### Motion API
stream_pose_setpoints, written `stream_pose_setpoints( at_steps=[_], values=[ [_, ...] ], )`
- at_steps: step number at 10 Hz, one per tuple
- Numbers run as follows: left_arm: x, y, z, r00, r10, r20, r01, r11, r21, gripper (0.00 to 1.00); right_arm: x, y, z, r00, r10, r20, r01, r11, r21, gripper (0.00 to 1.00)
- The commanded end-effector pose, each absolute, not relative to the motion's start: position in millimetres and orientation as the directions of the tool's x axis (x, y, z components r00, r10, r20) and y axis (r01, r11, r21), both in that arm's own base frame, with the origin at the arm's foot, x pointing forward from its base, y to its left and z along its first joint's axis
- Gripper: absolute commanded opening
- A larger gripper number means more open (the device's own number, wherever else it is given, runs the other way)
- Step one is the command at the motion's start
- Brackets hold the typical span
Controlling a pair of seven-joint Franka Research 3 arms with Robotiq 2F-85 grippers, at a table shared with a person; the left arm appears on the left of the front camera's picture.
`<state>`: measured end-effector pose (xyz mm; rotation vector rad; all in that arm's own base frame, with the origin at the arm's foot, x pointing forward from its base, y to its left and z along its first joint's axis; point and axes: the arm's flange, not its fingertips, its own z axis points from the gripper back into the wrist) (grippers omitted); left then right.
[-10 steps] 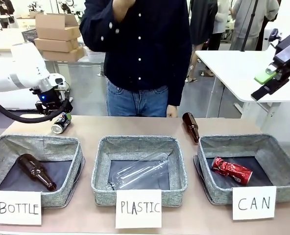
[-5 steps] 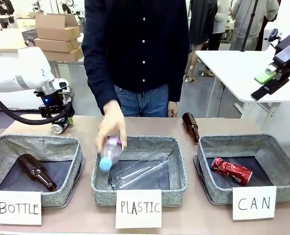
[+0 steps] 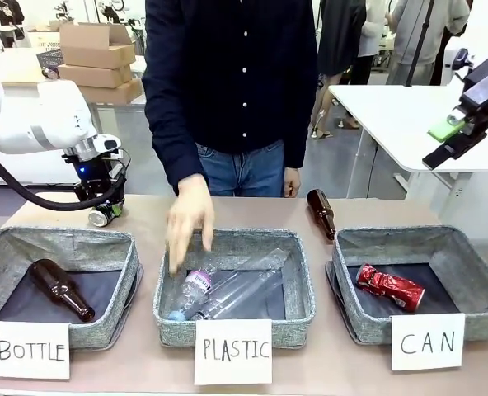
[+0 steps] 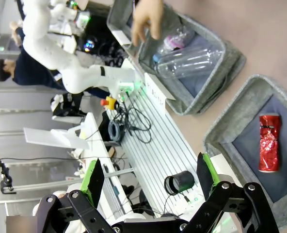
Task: Sort the can waste into the basket.
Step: Pick up the can waste from the table and place it in the right Fabric basket.
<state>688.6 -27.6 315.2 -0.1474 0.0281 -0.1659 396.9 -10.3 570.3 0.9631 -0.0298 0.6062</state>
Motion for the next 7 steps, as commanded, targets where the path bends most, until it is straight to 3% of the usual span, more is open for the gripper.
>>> stream_pose_setpoints(
  at_steps=[1, 5, 7],
  values=[
    [693, -25, 318, 0.981, -0.193, -0.024, 0.187, 0.972, -0.139, 0.03, 396, -13, 570, 0.820, 0.486, 0.302, -0.520, 0.412, 0.748, 1.00],
    [677, -21, 337, 0.983, -0.177, 0.039, 0.181, 0.970, -0.164, 0.00, 396, -13, 570, 0.820, 0.486, 0.302, -0.520, 0.412, 0.748, 1.00],
    [613, -13, 401, 0.973, -0.164, 0.160, 0.198, 0.953, -0.230, 0.00, 396, -13, 570, 0.820, 0.486, 0.302, -0.520, 0.412, 0.748, 1.00]
  ],
)
